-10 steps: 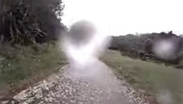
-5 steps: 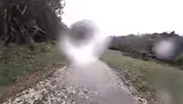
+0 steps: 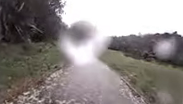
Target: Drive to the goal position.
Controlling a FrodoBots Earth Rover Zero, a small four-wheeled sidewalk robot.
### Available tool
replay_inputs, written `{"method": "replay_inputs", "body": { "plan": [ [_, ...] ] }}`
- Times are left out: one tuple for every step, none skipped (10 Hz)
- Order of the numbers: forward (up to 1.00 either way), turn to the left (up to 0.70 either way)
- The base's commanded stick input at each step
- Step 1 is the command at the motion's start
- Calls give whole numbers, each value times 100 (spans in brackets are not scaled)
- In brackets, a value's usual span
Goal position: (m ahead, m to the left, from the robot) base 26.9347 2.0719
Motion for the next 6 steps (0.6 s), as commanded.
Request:
{"method": "replay_inputs", "body": {
  "plan": [
    [85, 0],
    [85, 0],
    [85, 0],
    [85, 0],
    [85, 0],
    [85, 0]
  ]
}}
